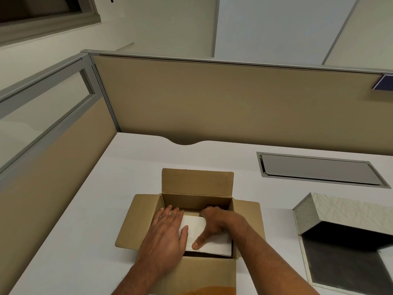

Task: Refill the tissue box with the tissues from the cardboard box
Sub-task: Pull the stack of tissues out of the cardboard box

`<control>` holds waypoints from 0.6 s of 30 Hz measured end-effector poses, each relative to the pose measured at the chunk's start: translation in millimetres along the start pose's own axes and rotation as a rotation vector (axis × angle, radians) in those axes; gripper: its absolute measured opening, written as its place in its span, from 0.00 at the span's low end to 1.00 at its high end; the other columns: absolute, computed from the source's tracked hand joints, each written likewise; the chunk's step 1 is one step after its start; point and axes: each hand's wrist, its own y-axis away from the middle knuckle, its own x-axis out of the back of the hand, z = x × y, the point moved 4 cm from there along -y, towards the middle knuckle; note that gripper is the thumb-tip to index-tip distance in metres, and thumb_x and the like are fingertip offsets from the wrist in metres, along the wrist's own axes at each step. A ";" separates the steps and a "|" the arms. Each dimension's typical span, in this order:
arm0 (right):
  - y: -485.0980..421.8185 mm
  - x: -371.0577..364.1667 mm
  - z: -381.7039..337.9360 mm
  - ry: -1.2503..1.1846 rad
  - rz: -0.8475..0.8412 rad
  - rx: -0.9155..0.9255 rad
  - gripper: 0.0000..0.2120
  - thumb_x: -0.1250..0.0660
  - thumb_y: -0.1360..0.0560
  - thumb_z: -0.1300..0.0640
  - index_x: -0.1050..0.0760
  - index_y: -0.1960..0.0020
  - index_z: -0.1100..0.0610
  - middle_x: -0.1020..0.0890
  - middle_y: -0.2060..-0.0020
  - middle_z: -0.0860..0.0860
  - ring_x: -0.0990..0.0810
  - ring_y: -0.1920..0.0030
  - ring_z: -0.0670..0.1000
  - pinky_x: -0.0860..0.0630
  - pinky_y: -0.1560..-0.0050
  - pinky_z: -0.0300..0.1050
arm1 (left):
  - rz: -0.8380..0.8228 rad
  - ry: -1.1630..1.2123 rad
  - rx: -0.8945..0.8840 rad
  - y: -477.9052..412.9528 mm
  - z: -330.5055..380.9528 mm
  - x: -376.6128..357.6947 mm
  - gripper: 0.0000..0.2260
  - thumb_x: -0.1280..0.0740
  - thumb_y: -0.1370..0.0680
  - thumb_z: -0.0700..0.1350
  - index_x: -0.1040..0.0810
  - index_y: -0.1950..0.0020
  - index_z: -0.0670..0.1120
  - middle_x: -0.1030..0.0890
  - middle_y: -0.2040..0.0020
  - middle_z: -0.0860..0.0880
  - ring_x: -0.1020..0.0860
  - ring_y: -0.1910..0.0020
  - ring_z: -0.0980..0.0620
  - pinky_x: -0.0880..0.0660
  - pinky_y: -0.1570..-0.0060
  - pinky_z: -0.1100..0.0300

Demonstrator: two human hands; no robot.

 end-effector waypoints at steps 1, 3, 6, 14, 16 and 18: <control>0.7 -0.9 -0.2 0.016 0.006 0.012 0.47 0.23 0.36 0.37 0.38 0.25 0.53 0.32 0.27 0.54 0.31 0.30 0.58 0.31 0.29 0.58 | -0.002 -0.003 0.009 -0.8 -0.7 -1.2 0.36 0.62 0.24 0.68 0.38 0.24 0.52 0.36 0.23 0.52 0.42 0.22 0.52 0.57 0.28 0.60; 2.6 -2.0 -1.0 0.037 0.021 0.030 0.47 0.23 0.36 0.37 0.39 0.25 0.53 0.33 0.27 0.54 0.33 0.29 0.59 0.31 0.29 0.59 | -0.015 -0.040 0.028 -0.1 -1.5 -1.8 0.28 0.51 0.22 0.62 0.30 0.27 0.51 0.28 0.27 0.51 0.33 0.26 0.50 0.49 0.29 0.56; 4.1 -3.4 -0.9 0.022 0.009 0.025 0.48 0.23 0.36 0.38 0.42 0.24 0.52 0.33 0.26 0.54 0.32 0.28 0.60 0.31 0.29 0.59 | -0.032 -0.087 0.039 1.2 -2.3 -3.4 0.24 0.45 0.22 0.60 0.23 0.34 0.50 0.20 0.34 0.50 0.24 0.33 0.49 0.39 0.33 0.53; 1.2 -3.0 0.8 -0.038 -0.056 -0.009 0.48 0.22 0.37 0.38 0.41 0.25 0.53 0.29 0.29 0.53 0.27 0.32 0.58 0.26 0.33 0.56 | -0.042 -0.064 0.033 -2.4 -6.5 -7.9 0.35 0.59 0.23 0.66 0.26 0.30 0.51 0.24 0.31 0.51 0.28 0.29 0.51 0.42 0.29 0.53; 0.2 -2.1 1.0 -0.051 -0.083 -0.019 0.46 0.22 0.36 0.39 0.38 0.26 0.54 0.27 0.31 0.54 0.26 0.34 0.57 0.26 0.34 0.54 | -0.072 -0.089 0.044 -3.2 -7.7 -7.6 0.30 0.54 0.22 0.64 0.21 0.35 0.51 0.19 0.36 0.51 0.23 0.35 0.51 0.35 0.34 0.52; -0.7 -0.7 0.7 -0.054 -0.108 -0.017 0.42 0.22 0.35 0.40 0.35 0.29 0.56 0.25 0.34 0.54 0.24 0.36 0.56 0.25 0.37 0.51 | -0.065 -0.101 0.048 -4.9 -6.5 -4.1 0.27 0.50 0.22 0.62 0.18 0.39 0.51 0.16 0.40 0.52 0.19 0.40 0.52 0.30 0.38 0.53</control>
